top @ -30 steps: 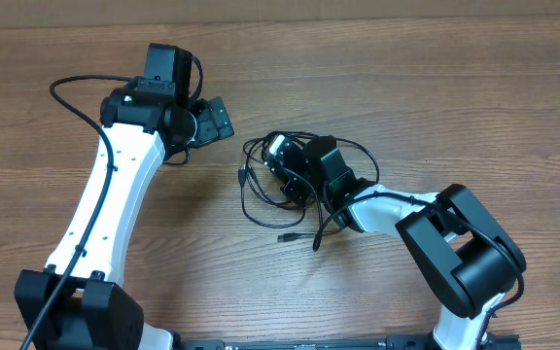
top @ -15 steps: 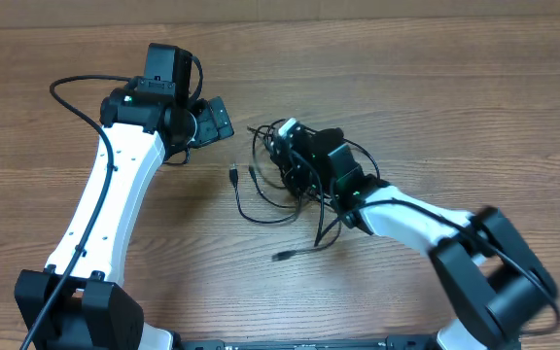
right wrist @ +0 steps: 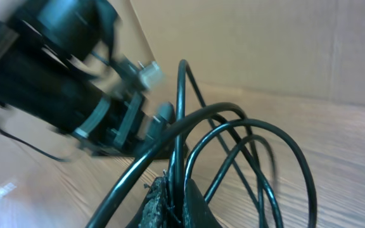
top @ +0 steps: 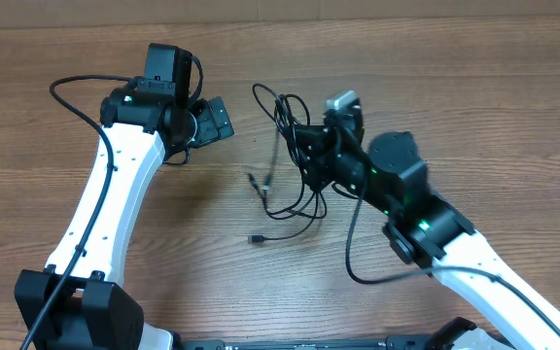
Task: Untangle cables
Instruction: 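Grasp cables with the right gripper and lift them up rightward, then move the left gripper right to grasp cables beside the right gripper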
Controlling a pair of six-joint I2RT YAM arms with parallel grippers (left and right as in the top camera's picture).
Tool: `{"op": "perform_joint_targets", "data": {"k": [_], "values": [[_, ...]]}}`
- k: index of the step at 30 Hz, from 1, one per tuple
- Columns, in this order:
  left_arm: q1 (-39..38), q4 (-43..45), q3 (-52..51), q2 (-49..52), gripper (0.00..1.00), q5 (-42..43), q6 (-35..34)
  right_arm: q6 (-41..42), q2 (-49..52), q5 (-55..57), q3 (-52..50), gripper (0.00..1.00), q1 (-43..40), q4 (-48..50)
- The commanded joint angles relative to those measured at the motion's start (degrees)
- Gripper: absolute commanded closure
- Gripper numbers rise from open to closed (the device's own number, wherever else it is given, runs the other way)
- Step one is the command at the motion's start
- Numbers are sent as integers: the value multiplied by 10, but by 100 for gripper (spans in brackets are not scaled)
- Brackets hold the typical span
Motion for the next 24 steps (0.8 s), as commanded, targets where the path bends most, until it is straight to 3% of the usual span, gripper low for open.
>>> {"op": "perform_joint_targets", "data": {"k": [1,6,22,24], "values": [[2,1,2,3,1,-4,-12,58,-42,-11,7,96,1,4],[2,1,2,3,0,-4,-12,60,-45,-9,7,96,0,-2],[2,23,2,3,0,-3,-12,211,-45,-68,7,96,-38,-14],[2,15,2,3,0,42,-16,224,-45,-78,7,96,-44,-13]]}}
